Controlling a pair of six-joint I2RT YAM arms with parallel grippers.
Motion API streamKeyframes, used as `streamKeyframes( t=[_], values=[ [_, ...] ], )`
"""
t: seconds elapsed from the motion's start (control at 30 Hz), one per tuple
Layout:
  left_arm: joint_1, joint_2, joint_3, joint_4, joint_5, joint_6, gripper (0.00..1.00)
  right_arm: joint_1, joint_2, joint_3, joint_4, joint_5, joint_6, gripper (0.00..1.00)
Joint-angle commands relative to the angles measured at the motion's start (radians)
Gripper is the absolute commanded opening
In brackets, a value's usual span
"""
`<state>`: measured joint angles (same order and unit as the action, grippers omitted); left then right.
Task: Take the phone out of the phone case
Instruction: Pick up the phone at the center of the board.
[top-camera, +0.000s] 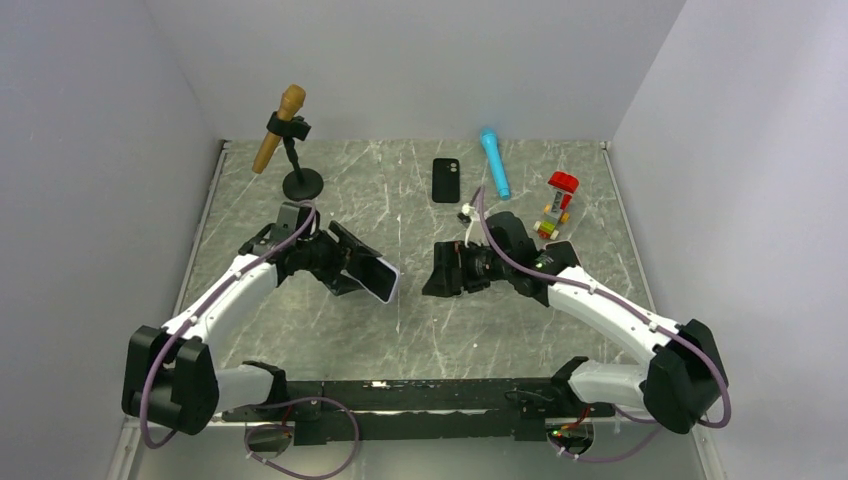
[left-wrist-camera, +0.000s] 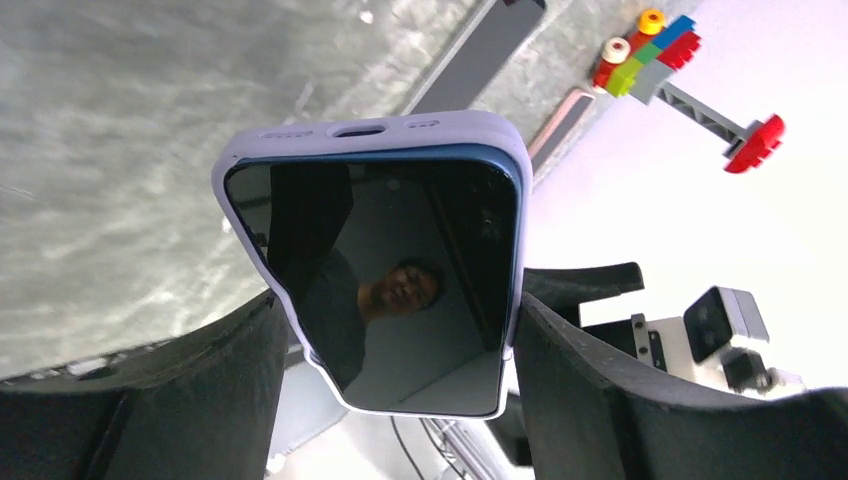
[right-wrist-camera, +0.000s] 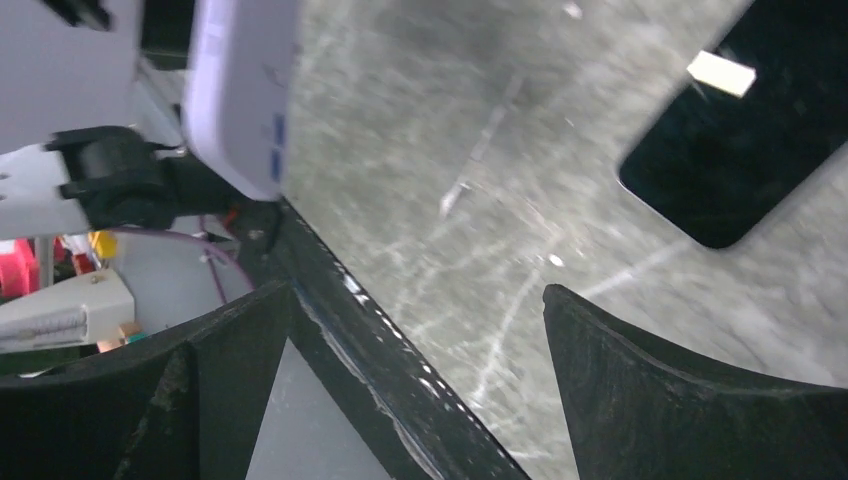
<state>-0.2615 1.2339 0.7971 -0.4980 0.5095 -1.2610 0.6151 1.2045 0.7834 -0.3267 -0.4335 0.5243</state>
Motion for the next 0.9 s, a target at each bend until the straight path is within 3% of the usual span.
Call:
streamKeyframes(
  t=[0.0,0.17,0.4,0.5,0.7,0.77,0.8,0.87],
  values=[
    [-0.05,-0.051,0.127,-0.038,0.013,-0.224,0.0,0.051,-0.025,0.089,0.118,0.008,-0.01,0.99],
    [-0.099,-0.042,0.164,-0.022,0.005,-0.322,0.0,0.09,0.008,0.178,0.116,0.051,0.018,0.96],
    [-0.184,0.011,0.147,0.078,0.018,-0.409,0.0,0.11,0.03,0.177,0.199,0.072,0.073,0.87],
    [-0.214,0.008,0.149,0.088,0.016,-0.435,0.0,0.116,0.063,0.19,0.173,0.093,0.097,0.75],
    [-0.244,-0.027,0.125,0.115,-0.032,-0.465,0.0,0.195,0.086,0.134,0.198,0.17,0.146,0.63],
    [-0.245,-0.017,0.114,0.153,-0.03,-0.463,0.04,0.199,0.096,0.144,0.165,0.201,0.134,0.5],
    [-0.246,-0.007,0.121,0.147,-0.021,-0.458,0.11,0.2,0.099,0.152,0.146,0.216,0.131,0.32],
    [-0.248,0.011,0.142,0.134,-0.006,-0.433,0.37,0.2,0.101,0.163,0.124,0.221,0.126,0.06]
  ],
)
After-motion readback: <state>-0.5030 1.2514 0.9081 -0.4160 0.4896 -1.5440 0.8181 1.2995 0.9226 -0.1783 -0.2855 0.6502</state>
